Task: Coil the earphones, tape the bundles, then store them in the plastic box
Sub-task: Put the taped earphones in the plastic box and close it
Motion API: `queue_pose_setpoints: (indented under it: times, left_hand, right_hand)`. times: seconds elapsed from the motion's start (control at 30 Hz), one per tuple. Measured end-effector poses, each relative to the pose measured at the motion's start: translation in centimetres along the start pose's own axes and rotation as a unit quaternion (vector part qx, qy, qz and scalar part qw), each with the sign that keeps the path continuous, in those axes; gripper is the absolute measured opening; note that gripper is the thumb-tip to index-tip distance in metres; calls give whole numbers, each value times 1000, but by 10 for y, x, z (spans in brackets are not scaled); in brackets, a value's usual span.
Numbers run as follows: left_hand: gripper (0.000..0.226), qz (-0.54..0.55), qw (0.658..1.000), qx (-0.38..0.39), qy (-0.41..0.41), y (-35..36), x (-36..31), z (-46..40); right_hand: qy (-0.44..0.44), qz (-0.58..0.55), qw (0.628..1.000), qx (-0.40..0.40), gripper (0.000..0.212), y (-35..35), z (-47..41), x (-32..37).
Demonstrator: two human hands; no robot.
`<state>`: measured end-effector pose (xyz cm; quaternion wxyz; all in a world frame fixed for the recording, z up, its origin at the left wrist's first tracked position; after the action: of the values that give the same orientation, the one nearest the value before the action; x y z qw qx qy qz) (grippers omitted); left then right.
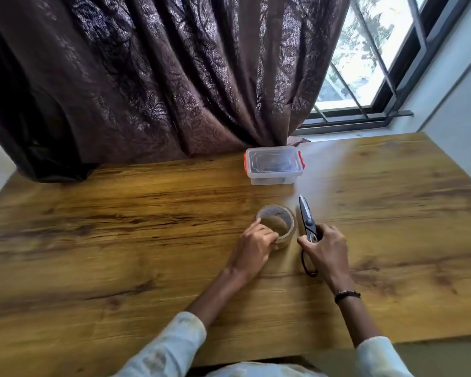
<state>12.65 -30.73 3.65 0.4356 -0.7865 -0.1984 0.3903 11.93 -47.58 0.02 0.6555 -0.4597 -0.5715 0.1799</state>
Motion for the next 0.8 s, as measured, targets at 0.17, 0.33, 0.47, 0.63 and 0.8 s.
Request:
queue_pose_setpoints:
  times: [0.17, 0.33, 0.47, 0.63, 0.8]
  left_hand:
    - [16, -7, 1000, 14, 0, 3, 12, -24]
    - [11, -11, 999, 27, -17, 9, 25, -33]
    - [11, 10, 999, 33, -19, 8, 27, -36]
    - [13, 16, 999, 42, -20, 9, 30, -39]
    - [20, 22, 999, 29, -15, 7, 28, -38]
  right_hand:
    - [4, -13, 1000, 10, 33, 9, -19, 4]
    - [4, -3, 1000, 17, 31, 20, -27, 6]
    - [3, -2, 1000, 23, 28, 28, -31, 4]
    - [-6, 21, 1000, 14, 26, 34, -32, 5]
    - [2, 16, 1000, -10, 27, 33, -31, 3]
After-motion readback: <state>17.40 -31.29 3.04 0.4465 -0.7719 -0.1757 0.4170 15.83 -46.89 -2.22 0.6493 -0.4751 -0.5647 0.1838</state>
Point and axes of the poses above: each hand's wrist, its own z-axis away from the middle knuckle, its own y-axis out of the palm, x = y × z, the point moved 10 cm from there along -z, towards the middle knuckle, and after that the axes turned 1 degree about x, right-handed, at the moved point
